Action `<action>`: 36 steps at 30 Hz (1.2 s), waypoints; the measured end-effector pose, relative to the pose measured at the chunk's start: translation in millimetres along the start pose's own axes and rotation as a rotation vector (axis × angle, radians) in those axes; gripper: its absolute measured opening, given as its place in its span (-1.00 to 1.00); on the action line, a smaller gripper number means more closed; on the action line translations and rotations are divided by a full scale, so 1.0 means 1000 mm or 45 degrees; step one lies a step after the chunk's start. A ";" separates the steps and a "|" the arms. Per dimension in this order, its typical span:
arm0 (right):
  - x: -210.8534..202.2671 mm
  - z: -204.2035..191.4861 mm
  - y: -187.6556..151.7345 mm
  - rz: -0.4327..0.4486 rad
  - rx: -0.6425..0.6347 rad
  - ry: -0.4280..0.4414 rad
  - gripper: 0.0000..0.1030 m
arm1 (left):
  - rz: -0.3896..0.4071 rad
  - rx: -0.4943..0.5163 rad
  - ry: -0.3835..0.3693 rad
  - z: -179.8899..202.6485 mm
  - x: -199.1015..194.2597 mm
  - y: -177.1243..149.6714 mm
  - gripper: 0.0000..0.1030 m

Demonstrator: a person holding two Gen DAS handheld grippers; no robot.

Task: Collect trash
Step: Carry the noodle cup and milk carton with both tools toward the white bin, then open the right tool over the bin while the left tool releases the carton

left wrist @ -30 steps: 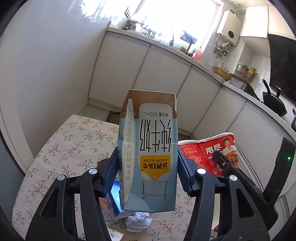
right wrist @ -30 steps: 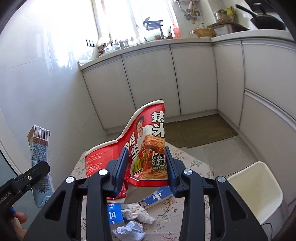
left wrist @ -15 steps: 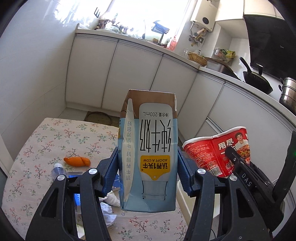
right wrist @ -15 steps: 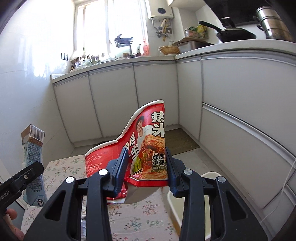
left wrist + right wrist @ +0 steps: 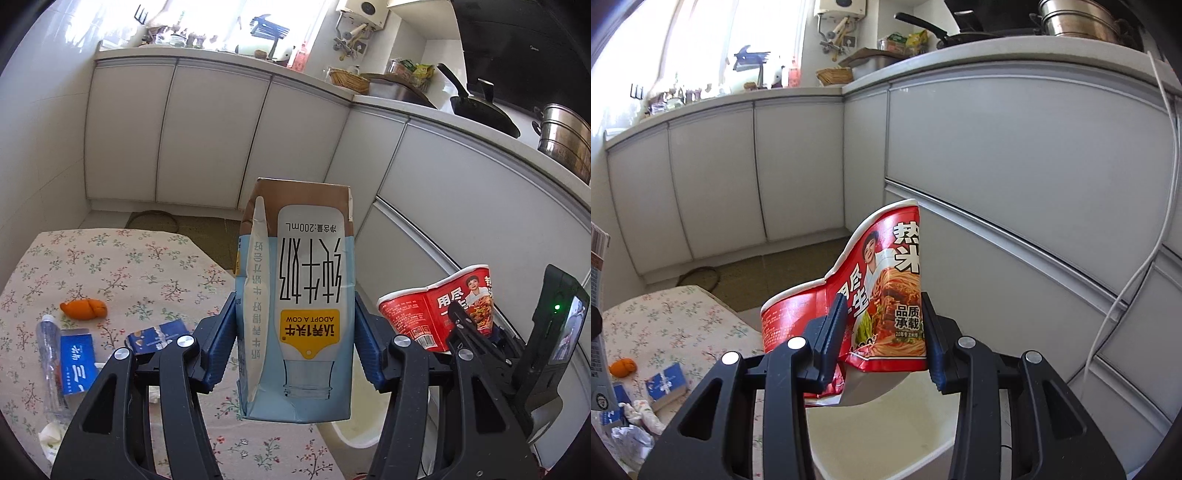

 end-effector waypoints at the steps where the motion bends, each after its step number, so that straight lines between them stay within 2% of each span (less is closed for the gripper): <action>1: 0.006 0.004 -0.003 -0.021 -0.004 -0.020 -0.25 | -0.010 0.004 -0.008 0.005 0.004 -0.002 0.07; 7: 0.036 0.021 -0.017 -0.147 0.001 -0.060 -0.23 | -0.089 0.042 -0.042 0.032 0.034 -0.015 0.07; 9: 0.043 0.028 -0.020 -0.173 0.013 -0.067 -0.15 | -0.111 0.038 -0.054 0.037 0.043 -0.017 0.07; 10: 0.044 0.033 -0.021 -0.181 0.025 -0.071 -0.04 | -0.120 0.037 -0.060 0.040 0.047 -0.019 0.07; 12: 0.045 0.045 -0.020 -0.185 0.068 -0.084 0.13 | -0.134 0.038 -0.075 0.046 0.055 -0.019 0.07; 25: 0.030 0.127 -0.027 -0.147 0.232 -0.212 0.57 | -0.284 0.107 -0.188 0.089 0.110 -0.034 0.07; 34: 0.037 0.145 -0.038 -0.206 0.231 -0.263 0.59 | -0.435 0.155 -0.214 0.109 0.154 -0.061 0.09; 36: 0.038 0.145 -0.038 -0.201 0.230 -0.265 0.61 | -0.435 0.156 -0.211 0.110 0.156 -0.062 0.15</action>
Point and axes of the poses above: each gripper's, at about its wrist camera, not at the fingertips, and x roughly the way its jaws point, z to its right, y to its top, the point moved 3 cm from there along x, roughly the way its jaws point, and after that the axes turned 10 degrees about -z, right-handed, at the moved point
